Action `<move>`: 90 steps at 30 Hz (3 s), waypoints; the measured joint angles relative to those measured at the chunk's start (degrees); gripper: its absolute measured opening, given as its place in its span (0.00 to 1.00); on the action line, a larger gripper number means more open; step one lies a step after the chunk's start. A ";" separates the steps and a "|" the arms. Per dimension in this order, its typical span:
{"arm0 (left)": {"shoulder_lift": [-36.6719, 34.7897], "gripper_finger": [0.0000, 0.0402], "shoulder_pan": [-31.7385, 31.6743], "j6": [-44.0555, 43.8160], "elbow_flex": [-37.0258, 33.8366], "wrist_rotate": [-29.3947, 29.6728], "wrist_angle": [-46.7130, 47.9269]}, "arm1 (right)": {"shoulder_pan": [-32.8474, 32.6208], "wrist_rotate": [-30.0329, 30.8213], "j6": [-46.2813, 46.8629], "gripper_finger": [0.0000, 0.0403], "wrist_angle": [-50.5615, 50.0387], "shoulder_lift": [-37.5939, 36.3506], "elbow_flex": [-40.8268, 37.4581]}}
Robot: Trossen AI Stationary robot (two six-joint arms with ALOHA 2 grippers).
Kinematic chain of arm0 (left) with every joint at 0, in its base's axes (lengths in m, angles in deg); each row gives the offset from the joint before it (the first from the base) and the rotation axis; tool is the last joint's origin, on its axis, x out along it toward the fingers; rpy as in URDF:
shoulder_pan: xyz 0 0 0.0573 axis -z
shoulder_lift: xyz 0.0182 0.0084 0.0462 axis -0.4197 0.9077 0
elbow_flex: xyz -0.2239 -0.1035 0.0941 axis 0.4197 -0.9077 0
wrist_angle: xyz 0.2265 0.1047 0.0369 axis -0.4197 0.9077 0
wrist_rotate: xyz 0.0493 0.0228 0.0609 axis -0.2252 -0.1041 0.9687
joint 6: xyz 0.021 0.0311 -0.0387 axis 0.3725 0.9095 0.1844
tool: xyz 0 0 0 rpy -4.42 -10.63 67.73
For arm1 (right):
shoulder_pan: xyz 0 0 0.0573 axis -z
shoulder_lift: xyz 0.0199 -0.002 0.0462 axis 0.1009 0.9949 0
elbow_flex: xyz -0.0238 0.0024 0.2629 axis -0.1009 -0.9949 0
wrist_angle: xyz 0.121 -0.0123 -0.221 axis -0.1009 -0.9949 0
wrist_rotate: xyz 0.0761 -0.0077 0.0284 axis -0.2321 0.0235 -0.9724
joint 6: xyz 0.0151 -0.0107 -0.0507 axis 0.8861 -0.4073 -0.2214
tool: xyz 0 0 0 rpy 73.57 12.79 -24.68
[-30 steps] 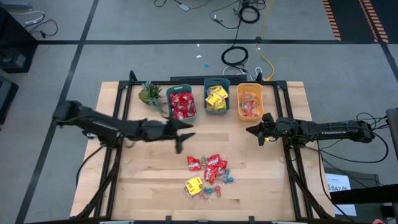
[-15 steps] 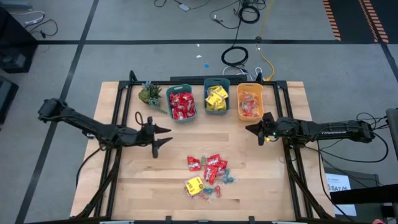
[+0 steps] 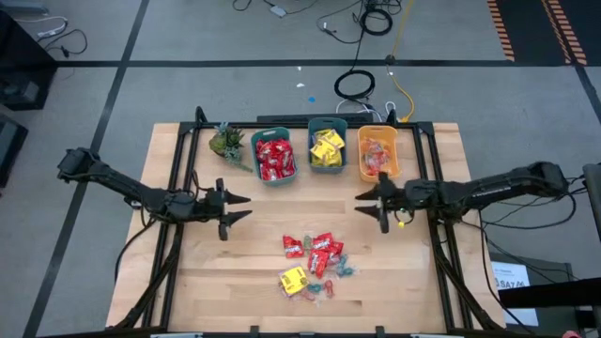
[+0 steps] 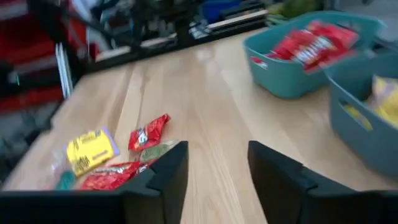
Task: Sort candy
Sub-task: Put the red candy into the green bin
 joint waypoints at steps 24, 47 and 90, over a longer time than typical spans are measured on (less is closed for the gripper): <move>-3.27 0.45 -0.01 0.34 -0.43 1.91 1.30 | -9.94 -3.00 -14.90 0.43 -6.07 51.73 28.12; -8.70 0.45 -9.26 2.20 -5.90 -12.31 -5.03 | -9.85 -2.81 -5.64 0.03 -7.87 57.21 31.12; -41.68 0.45 -18.88 -2.97 -5.99 -28.38 27.04 | 15.89 10.29 -4.14 0.15 -34.27 66.51 74.68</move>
